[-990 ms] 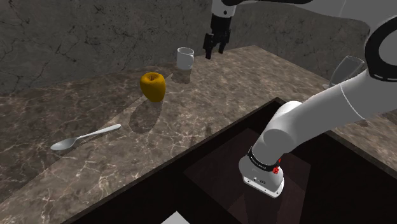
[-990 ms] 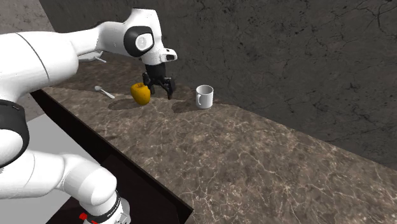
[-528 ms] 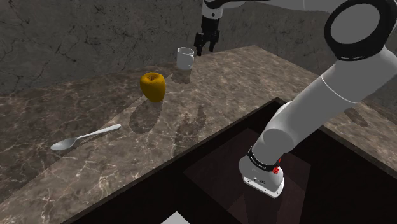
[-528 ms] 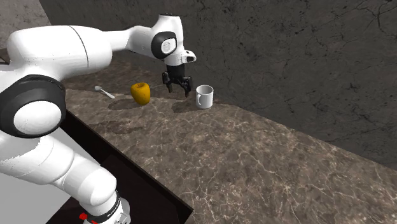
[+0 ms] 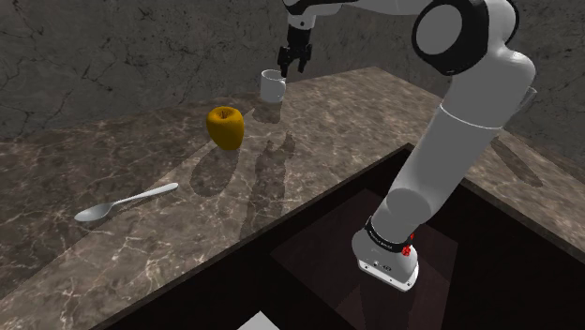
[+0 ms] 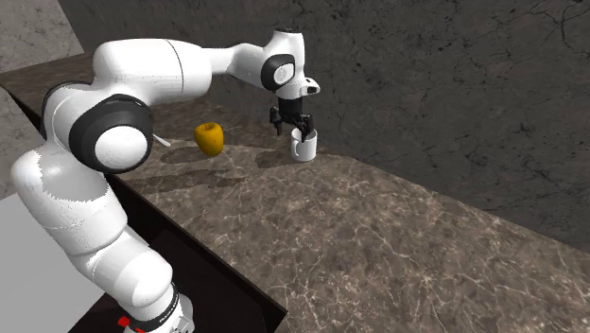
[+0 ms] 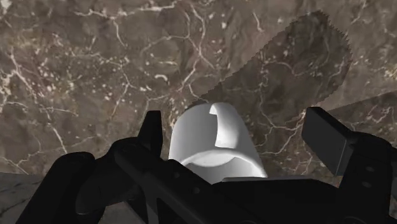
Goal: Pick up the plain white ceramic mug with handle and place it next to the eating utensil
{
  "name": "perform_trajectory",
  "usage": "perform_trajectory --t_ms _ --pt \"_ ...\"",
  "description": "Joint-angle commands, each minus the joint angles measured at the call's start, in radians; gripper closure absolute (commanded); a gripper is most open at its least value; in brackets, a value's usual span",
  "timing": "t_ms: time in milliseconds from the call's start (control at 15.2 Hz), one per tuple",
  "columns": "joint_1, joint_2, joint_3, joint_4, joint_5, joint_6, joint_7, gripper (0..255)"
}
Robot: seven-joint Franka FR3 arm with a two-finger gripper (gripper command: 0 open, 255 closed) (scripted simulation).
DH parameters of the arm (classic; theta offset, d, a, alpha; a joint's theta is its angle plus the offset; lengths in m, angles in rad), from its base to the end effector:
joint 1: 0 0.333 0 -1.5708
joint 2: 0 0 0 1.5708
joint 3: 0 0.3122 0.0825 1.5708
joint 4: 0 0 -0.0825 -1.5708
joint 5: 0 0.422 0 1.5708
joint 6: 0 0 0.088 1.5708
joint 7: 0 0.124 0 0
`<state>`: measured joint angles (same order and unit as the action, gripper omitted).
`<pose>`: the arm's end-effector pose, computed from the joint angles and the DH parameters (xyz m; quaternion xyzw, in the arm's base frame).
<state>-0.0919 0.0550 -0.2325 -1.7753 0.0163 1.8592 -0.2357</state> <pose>0.5888 -0.1940 0.4911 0.9988 -0.0463 0.0150 0.0027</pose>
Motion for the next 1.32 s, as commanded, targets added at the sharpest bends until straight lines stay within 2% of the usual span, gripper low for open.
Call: perform_trajectory --t_ms 0,462,924,1254 --pt "-0.012 0.087 -0.008 0.09 0.029 -0.002 -0.025 0" --pt "-0.084 0.375 -0.013 0.43 0.122 -0.053 -0.091 0" --pt "-0.08 0.386 -0.009 0.352 0.126 0.035 -0.095 0" --pt "-0.08 0.387 -0.009 0.346 0.126 0.042 -0.095 0"
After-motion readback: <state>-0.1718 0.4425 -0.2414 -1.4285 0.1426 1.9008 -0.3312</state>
